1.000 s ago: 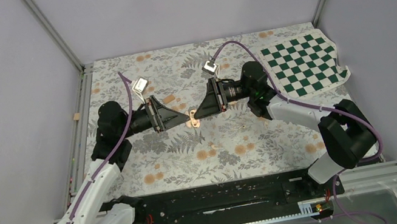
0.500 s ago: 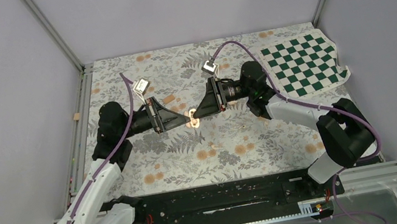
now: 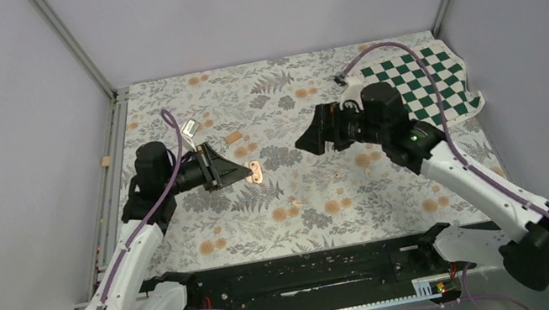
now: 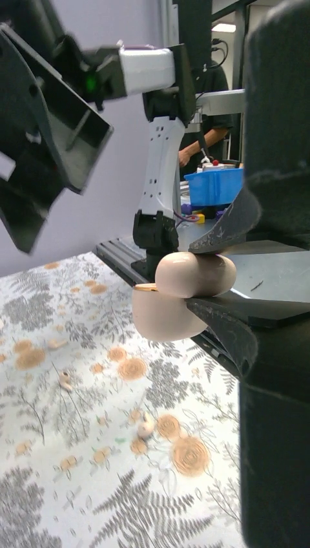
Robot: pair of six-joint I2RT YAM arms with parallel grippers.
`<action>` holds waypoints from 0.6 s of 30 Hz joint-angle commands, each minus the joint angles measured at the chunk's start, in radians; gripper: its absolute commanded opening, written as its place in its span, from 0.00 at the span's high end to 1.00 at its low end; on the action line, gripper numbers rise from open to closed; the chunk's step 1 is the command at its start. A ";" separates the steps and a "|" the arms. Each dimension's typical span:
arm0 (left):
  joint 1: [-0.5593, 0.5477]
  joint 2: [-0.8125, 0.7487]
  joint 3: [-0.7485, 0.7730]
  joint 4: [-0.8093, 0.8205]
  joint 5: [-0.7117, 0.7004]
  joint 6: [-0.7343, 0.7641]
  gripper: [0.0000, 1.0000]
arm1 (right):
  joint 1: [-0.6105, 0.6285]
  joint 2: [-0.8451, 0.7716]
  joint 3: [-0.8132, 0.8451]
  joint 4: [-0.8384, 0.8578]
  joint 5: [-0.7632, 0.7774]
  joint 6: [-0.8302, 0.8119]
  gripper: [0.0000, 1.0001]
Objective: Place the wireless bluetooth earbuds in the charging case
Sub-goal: Pick up the right earbud from the center of the board.
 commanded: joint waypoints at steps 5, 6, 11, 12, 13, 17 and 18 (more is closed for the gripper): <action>0.027 0.016 -0.075 -0.020 -0.036 0.069 1.00 | -0.006 0.032 0.035 -0.515 0.767 -0.138 0.16; 0.027 0.015 -0.075 -0.019 -0.041 0.068 1.00 | -0.005 0.038 0.014 -0.511 0.773 -0.077 0.20; 0.027 0.014 -0.058 -0.026 -0.056 0.079 1.00 | -0.006 0.036 -0.138 -0.403 0.820 0.201 0.32; 0.027 0.013 -0.054 -0.026 -0.055 0.080 1.00 | -0.006 0.039 -0.153 -0.389 0.818 0.237 0.33; 0.028 0.015 -0.052 -0.027 -0.056 0.081 1.00 | -0.005 0.048 -0.156 -0.380 0.801 0.254 0.34; 0.027 0.018 -0.048 -0.027 -0.058 0.086 1.00 | -0.006 0.126 -0.157 -0.345 0.682 0.350 0.37; 0.026 0.019 -0.047 -0.027 -0.059 0.087 1.00 | -0.005 0.140 -0.170 -0.322 0.669 0.387 0.39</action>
